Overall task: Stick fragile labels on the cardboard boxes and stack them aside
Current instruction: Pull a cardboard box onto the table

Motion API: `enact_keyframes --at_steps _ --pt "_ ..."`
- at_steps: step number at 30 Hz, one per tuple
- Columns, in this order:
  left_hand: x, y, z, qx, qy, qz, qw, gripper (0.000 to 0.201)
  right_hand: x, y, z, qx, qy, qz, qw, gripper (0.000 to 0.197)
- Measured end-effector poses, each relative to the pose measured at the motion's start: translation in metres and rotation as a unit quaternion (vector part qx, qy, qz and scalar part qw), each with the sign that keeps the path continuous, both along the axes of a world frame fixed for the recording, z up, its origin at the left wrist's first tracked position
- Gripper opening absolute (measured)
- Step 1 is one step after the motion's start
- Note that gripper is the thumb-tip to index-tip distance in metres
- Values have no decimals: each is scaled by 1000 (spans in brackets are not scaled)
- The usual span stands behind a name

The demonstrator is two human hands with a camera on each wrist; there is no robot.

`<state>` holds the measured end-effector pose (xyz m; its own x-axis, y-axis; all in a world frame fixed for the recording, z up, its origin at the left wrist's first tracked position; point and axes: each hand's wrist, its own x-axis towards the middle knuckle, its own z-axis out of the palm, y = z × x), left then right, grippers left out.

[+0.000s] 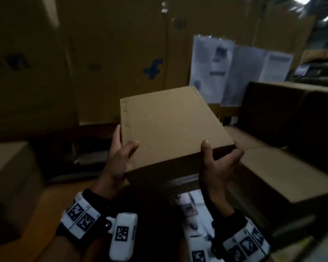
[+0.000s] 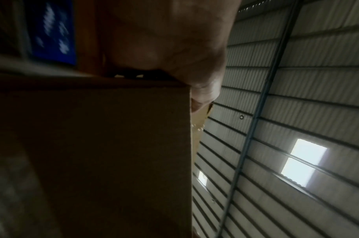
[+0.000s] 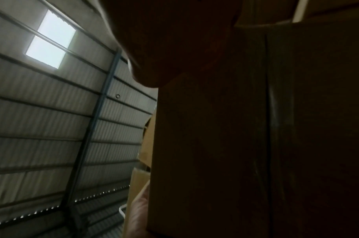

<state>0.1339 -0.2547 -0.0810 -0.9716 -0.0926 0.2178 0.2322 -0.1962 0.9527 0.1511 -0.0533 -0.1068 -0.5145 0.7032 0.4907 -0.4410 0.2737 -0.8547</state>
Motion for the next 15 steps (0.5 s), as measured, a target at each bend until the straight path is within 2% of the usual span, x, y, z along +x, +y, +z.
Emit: enact_keyframes --at_steps 3,7,9,13,15 --pt "31 -58 -39 -26 -45 33 998 67 21 -49 -51 18 -67 57 996 72" --pt "59 -114 -80 -64 -82 65 992 69 42 -96 -105 38 -145 117 982 79" --pt "64 -139 -100 -105 -89 87 987 64 49 -114 -123 65 -176 146 971 76" --pt "63 -180 -116 -222 -95 100 965 38 52 -136 -137 143 -176 214 950 73" --pt "63 -191 -113 -337 -56 129 931 31 45 -139 -139 169 -181 235 940 77"
